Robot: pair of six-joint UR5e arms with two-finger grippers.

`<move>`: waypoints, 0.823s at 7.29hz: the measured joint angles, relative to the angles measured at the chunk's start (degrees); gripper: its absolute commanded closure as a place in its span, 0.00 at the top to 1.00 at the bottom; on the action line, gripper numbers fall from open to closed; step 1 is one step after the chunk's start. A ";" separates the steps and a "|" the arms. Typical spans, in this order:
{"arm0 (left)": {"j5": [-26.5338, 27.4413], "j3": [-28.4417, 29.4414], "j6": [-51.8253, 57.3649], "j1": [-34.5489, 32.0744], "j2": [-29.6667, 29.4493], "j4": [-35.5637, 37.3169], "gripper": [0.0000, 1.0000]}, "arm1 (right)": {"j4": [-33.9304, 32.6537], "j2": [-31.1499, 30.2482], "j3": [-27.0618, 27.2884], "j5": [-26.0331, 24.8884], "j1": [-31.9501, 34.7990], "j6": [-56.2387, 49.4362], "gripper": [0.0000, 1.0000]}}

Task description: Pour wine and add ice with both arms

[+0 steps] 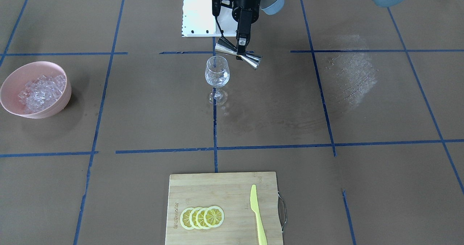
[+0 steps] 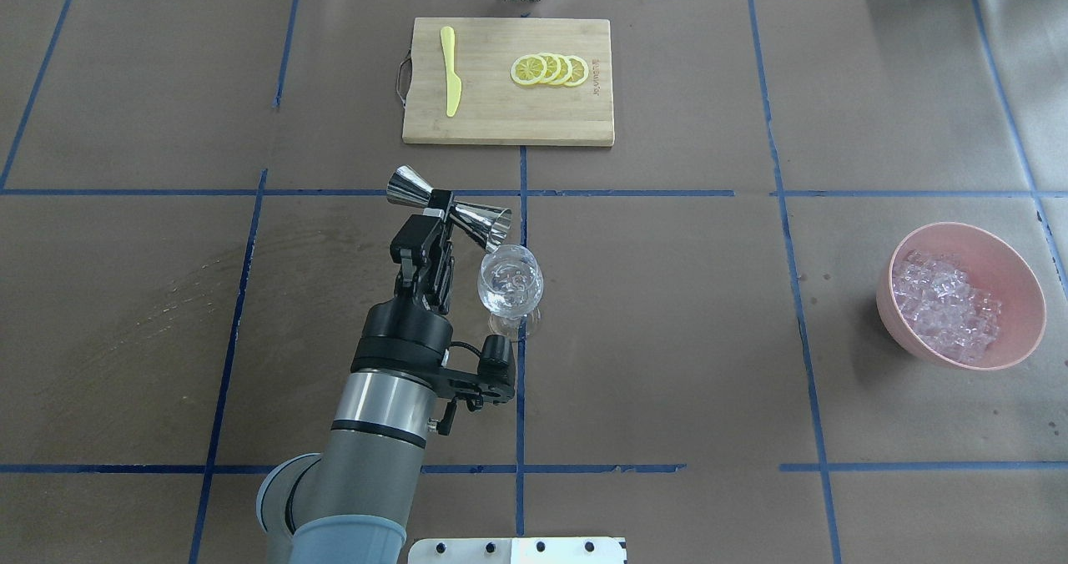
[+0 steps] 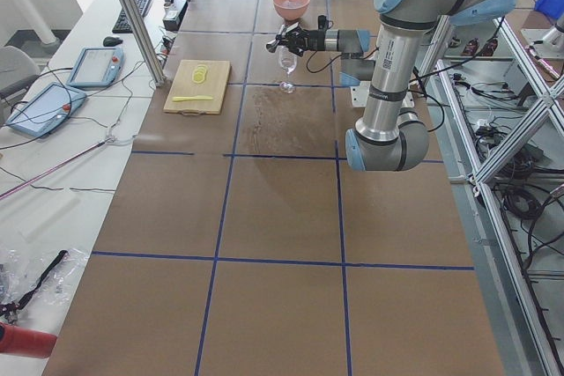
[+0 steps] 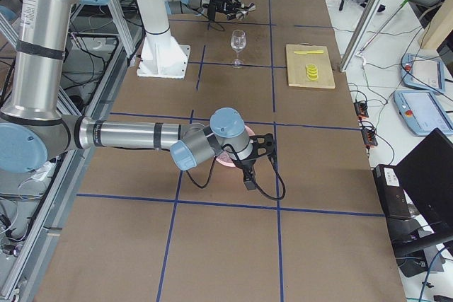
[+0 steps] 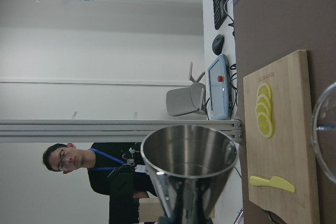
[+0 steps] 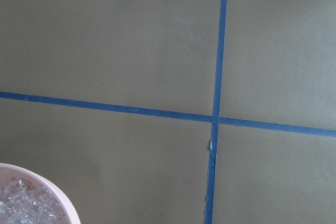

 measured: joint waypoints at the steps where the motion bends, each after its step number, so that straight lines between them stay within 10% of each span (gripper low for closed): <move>1: -1.96 -0.03 -0.16 -0.53 0.31 -2.28 0.00 | 0.00 0.03 -0.09 0.02 0.00 0.02 1.00; 6: -13.25 -0.06 -0.52 -4.65 9.23 -19.32 0.00 | 0.00 0.26 -0.54 0.09 0.00 0.03 1.00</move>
